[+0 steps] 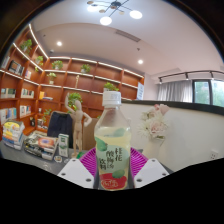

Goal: Pour water

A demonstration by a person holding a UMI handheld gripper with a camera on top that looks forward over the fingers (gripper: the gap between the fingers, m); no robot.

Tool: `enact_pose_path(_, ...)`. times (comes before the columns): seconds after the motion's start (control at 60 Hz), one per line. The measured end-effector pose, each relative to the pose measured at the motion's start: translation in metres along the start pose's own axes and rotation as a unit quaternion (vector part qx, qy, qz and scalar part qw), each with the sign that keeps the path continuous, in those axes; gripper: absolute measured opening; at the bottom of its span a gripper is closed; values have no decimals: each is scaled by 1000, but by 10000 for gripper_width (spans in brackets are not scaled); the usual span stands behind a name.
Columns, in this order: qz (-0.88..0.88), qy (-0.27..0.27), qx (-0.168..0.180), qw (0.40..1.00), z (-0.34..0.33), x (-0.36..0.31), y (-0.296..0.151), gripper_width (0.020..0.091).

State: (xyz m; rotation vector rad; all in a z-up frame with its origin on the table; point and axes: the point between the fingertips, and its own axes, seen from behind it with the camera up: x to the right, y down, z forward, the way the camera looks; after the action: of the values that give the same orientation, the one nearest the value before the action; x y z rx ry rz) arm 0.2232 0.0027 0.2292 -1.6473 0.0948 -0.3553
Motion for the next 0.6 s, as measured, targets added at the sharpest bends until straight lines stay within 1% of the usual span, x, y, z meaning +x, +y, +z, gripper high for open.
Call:
enact_pose_path(0.05, -1, 17, -10, 1000, 0, 14, 14, 397)
enact_pose_path(0.1, 6, 35, -28, 999, -6, 24, 27, 398)
enact_pose_path(0.117, 5, 37, -28, 999, 13, 40, 42, 397)
enact_pose_path(0.2, 26, 54, -50, 997, 13, 59, 71, 399)
enact_pose_path(0.283, 49, 61, -60, 995, 27, 79, 100, 400)
enact_pose_path(0.433, 86, 62, -72, 992, 41, 91, 142, 398)
enact_pose_path(0.483, 97, 61, -86, 990, 44, 89, 159, 406)
enact_pose_path(0.5, 100, 62, -70, 990, 41, 92, 153, 403)
enact_pose_path(0.517, 104, 63, -62, 991, 41, 93, 152, 398)
enact_pose_path(0.533, 108, 62, -65, 990, 40, 92, 155, 400)
enact_pose_path(0.55, 111, 61, -59, 990, 40, 92, 154, 400)
enact_pose_path(0.6, 108, 60, -56, 991, 39, 90, 154, 399)
